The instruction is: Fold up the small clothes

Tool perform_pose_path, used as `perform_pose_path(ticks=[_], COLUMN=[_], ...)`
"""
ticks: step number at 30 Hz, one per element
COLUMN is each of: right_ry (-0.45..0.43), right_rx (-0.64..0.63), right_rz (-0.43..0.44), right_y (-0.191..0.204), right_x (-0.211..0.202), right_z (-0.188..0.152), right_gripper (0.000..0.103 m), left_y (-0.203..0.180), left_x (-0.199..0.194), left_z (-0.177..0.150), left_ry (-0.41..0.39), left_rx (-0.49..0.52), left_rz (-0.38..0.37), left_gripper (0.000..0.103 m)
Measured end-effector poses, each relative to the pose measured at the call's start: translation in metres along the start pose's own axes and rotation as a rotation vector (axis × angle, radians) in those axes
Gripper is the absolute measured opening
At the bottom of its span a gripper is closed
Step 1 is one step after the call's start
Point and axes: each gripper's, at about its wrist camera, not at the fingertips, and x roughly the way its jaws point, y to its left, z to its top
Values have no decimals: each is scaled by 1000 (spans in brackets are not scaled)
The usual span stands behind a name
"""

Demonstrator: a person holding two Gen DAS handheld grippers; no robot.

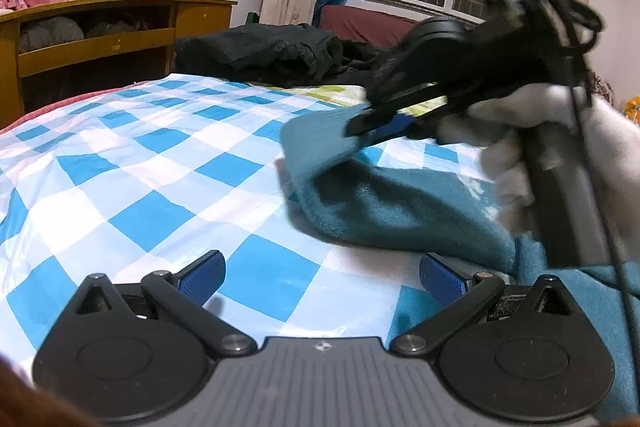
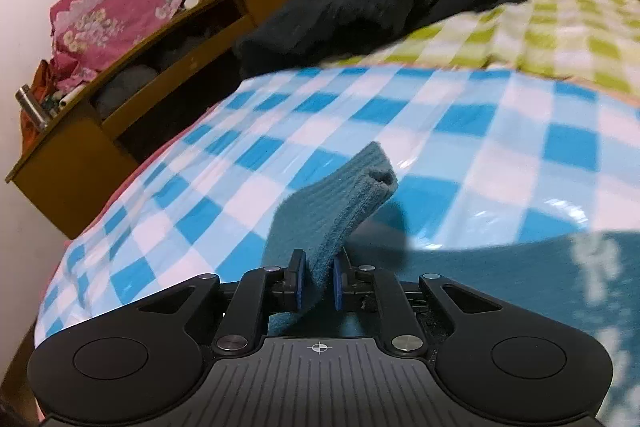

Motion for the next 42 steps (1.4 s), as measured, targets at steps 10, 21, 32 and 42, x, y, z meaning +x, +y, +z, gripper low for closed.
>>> perform_pose_path(ticks=[10, 21, 32, 42], right_ry=[-107, -145, -237, -329], right_rx=[40, 101, 194, 286], right_rz=[-121, -189, -251, -350], right_y=[-57, -108, -169, -230], right_x=[-77, -125, -186, -256], right_z=[6, -17, -30, -55], right_gripper=[12, 12, 11, 10], left_y=[-16, -50, -77, -127], left_x=[-5, -12, -17, -28], left_z=[-3, -14, -21, -21], left_ry=[-23, -31, -30, -68], left_rx=[51, 160, 204, 324], left_rz=[-30, -73, -91, -140], left_gripper=[103, 103, 103, 103])
